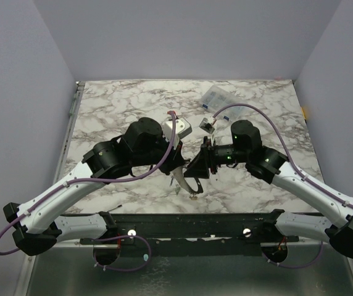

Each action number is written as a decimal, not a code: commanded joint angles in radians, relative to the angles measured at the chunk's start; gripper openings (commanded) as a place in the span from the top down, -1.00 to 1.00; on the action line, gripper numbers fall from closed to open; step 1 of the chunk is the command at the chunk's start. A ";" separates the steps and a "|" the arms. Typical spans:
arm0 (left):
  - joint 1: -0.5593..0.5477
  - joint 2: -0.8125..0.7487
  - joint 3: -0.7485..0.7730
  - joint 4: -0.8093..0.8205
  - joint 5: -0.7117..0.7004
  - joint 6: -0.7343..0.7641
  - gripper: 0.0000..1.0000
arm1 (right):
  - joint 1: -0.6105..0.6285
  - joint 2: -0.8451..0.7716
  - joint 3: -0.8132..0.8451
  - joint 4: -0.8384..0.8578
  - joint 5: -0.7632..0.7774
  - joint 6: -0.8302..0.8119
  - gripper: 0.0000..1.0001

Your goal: Put the keys on the keyring

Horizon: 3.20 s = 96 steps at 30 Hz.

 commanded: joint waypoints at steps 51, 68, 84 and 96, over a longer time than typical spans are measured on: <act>-0.006 0.008 -0.031 0.069 0.234 0.450 1.00 | 0.014 -0.343 -0.209 0.169 -0.048 -0.826 -0.35; -0.006 0.023 -0.032 0.089 0.262 0.440 1.00 | 0.078 -0.273 -0.203 0.216 -0.074 -0.786 -0.21; -0.006 0.011 -0.042 0.104 0.267 0.432 1.00 | 0.103 -0.223 -0.194 0.228 -0.022 -0.814 -0.24; -0.006 -0.018 -0.036 0.134 0.243 0.433 1.00 | 0.103 -0.248 -0.221 0.199 -0.012 -0.737 -0.22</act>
